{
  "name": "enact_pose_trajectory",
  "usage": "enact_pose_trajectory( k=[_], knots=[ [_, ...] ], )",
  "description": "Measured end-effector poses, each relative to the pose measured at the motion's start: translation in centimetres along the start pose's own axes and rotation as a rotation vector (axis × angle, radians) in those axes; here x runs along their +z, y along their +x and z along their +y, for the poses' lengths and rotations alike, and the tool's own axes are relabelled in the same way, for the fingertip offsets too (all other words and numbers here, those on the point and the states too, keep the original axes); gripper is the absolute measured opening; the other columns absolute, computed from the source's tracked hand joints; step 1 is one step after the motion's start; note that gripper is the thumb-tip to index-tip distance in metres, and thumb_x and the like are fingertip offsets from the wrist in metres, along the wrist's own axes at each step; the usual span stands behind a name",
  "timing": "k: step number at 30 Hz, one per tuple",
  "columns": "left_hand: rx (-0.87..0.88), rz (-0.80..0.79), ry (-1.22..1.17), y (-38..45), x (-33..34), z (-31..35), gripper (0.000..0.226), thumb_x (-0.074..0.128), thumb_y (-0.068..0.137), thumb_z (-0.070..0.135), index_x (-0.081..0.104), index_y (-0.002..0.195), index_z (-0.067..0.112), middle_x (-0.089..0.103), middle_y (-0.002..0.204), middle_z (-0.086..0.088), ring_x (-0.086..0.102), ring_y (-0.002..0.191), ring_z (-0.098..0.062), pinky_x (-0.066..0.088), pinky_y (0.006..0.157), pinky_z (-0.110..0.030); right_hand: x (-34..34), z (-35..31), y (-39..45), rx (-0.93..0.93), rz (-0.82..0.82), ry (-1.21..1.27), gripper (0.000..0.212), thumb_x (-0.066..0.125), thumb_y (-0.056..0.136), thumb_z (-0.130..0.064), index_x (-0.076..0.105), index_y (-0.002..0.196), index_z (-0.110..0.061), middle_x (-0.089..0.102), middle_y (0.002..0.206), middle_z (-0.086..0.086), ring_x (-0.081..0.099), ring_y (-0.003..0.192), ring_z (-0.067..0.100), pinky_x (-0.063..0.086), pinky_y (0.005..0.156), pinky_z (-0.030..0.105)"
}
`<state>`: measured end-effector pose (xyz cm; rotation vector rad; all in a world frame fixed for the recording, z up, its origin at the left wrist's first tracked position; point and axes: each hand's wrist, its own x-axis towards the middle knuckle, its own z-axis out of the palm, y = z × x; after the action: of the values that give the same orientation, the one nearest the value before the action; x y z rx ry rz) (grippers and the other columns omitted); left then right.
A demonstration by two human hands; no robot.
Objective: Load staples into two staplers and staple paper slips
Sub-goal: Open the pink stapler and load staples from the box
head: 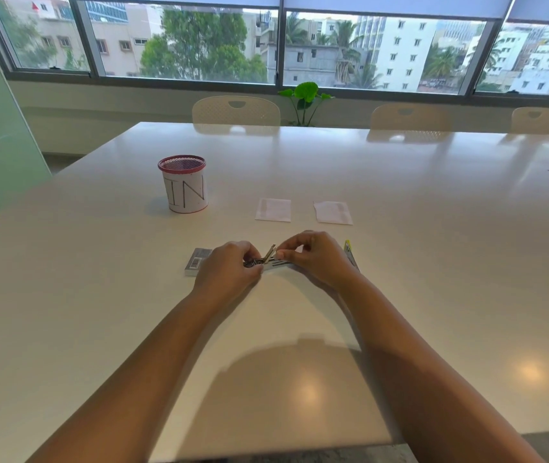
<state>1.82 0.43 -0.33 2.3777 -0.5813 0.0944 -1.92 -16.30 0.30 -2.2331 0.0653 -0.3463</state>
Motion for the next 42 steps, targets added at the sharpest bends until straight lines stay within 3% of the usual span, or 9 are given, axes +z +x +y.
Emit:
enact_pose_trajectory(
  k=[10, 13, 16, 19, 22, 28, 34, 38, 42],
  knots=[
    [0.005, 0.007, 0.008, -0.04, 0.11, -0.11, 0.011, 0.067, 0.076, 0.024, 0.068, 0.087, 0.020, 0.067, 0.090, 0.000, 0.060, 0.084, -0.019, 0.050, 0.075, -0.036, -0.24, 0.28, 0.20, 0.014, -0.051, -0.106, 0.019, 0.071, 0.080, -0.028, 0.074, 0.096, -0.018, 0.050, 0.078, -0.014, 0.047, 0.071, 0.003, 0.035, 0.054, 0.000],
    [0.008, 0.002, 0.011, -0.01, 0.16, -0.14, 0.010, 0.067, 0.077, 0.024, 0.068, 0.087, 0.021, 0.067, 0.091, 0.000, 0.061, 0.086, -0.019, 0.050, 0.076, -0.037, -0.24, 0.50, 0.29, 0.000, -0.006, -0.076, 0.018, 0.068, 0.083, -0.028, 0.072, 0.101, -0.025, 0.053, 0.084, -0.008, 0.047, 0.070, 0.003, 0.037, 0.058, 0.006],
    [0.016, 0.002, 0.017, 0.06, 0.20, -0.18, 0.010, 0.067, 0.078, 0.024, 0.067, 0.088, 0.020, 0.066, 0.093, 0.000, 0.060, 0.087, -0.019, 0.050, 0.076, -0.037, -0.27, 0.57, 0.38, -0.042, 0.084, -0.138, 0.020, 0.056, 0.089, -0.018, 0.068, 0.093, -0.033, 0.051, 0.089, -0.008, 0.045, 0.067, 0.000, 0.044, 0.069, 0.028],
    [0.028, 0.026, 0.019, -0.03, 0.16, -0.07, 0.010, 0.067, 0.078, 0.025, 0.067, 0.087, 0.020, 0.066, 0.092, -0.001, 0.060, 0.084, -0.019, 0.051, 0.074, -0.037, -0.10, 0.13, 0.29, -0.067, 0.050, -0.144, 0.033, 0.047, 0.091, -0.007, 0.067, 0.085, -0.032, 0.048, 0.093, -0.007, 0.044, 0.070, 0.000, 0.037, 0.067, 0.025],
    [0.025, 0.060, 0.023, -0.15, 0.03, 0.06, 0.010, 0.067, 0.078, 0.024, 0.068, 0.086, 0.019, 0.065, 0.092, -0.001, 0.060, 0.083, -0.019, 0.050, 0.072, -0.035, 0.37, -0.12, 0.17, -0.085, -0.029, -0.200, 0.035, 0.044, 0.091, -0.003, 0.071, 0.091, -0.024, 0.048, 0.097, -0.005, 0.047, 0.081, 0.009, 0.031, 0.065, 0.020],
    [0.026, 0.056, 0.014, -0.05, 0.06, -0.05, 0.011, 0.066, 0.078, 0.024, 0.068, 0.087, 0.018, 0.065, 0.094, -0.003, 0.060, 0.085, -0.019, 0.050, 0.074, -0.035, 0.12, 0.60, 0.67, -0.009, 0.070, -0.196, 0.038, 0.048, 0.084, -0.003, 0.064, 0.075, -0.036, 0.053, 0.090, -0.008, 0.051, 0.082, 0.014, 0.045, 0.077, 0.033],
    [0.020, 0.043, 0.023, 0.03, 0.17, -0.19, 0.011, 0.067, 0.078, 0.024, 0.067, 0.087, 0.018, 0.065, 0.095, -0.003, 0.059, 0.086, -0.020, 0.051, 0.076, -0.038, 0.39, -0.16, 0.27, -0.022, -0.009, -0.195, 0.027, 0.053, 0.088, -0.007, 0.073, 0.087, -0.025, 0.065, 0.096, -0.004, 0.051, 0.079, 0.009, 0.036, 0.066, 0.020],
    [0.018, 0.045, 0.016, 0.07, 0.19, -0.16, 0.012, 0.068, 0.078, 0.025, 0.068, 0.088, 0.018, 0.066, 0.094, -0.003, 0.060, 0.085, -0.019, 0.052, 0.076, -0.039, 0.47, -0.08, 0.40, -0.028, 0.037, -0.176, 0.031, 0.051, 0.089, -0.009, 0.070, 0.079, -0.031, 0.058, 0.092, -0.007, 0.052, 0.078, 0.012, 0.039, 0.065, 0.024],
    [0.015, 0.047, 0.029, 0.11, 0.19, -0.17, 0.013, 0.068, 0.077, 0.025, 0.068, 0.087, 0.017, 0.066, 0.094, -0.003, 0.060, 0.086, -0.020, 0.052, 0.076, -0.039, 0.70, -0.06, 0.35, -0.066, 0.006, -0.193, 0.040, 0.044, 0.089, 0.000, 0.073, 0.082, -0.026, 0.054, 0.095, -0.004, 0.056, 0.086, 0.018, 0.045, 0.077, 0.032]
  ],
)
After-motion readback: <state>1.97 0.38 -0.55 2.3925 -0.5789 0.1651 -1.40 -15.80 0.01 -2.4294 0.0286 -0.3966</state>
